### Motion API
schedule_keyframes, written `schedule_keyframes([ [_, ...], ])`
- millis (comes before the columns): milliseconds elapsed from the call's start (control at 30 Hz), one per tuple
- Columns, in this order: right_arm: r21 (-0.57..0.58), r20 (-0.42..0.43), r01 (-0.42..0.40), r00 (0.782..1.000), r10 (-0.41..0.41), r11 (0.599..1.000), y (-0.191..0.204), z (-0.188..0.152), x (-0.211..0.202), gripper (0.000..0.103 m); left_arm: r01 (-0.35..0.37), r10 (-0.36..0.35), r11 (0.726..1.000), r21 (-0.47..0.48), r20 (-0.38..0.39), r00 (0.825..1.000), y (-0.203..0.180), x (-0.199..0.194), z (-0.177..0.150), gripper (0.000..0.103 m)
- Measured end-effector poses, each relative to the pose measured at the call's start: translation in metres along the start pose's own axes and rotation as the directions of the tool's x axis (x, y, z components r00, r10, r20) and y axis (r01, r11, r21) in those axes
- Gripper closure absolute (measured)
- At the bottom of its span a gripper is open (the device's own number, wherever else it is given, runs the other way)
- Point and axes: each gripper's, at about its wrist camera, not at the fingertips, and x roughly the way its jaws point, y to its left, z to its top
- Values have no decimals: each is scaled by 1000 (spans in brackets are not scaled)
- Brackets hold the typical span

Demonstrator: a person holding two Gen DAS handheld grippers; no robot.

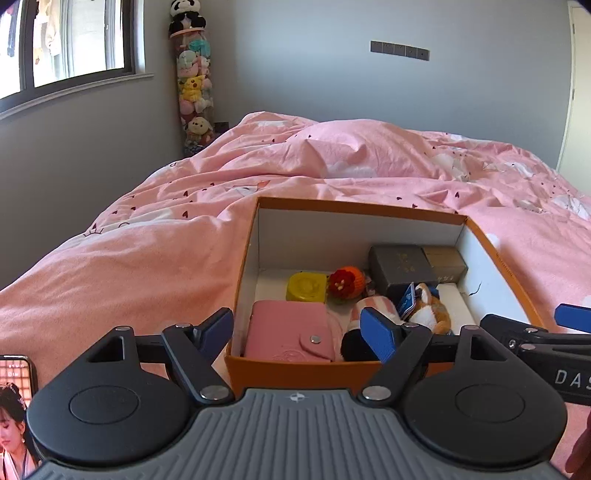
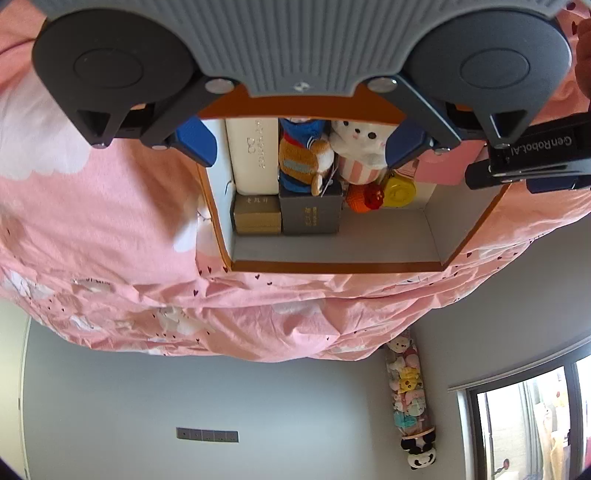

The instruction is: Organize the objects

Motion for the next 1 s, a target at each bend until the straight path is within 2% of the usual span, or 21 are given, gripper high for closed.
schedule_keyframes([
  [300,19,-26,23,999,-23,1000,-3,-13,9,2,-6,8,999,54,-30,1000,-11,1,-10,11],
  [1000,19,-27,17,999,-16,1000,-2,-13,9,2,-22,24,998,57,-40,999,-12,-2,-8,11],
])
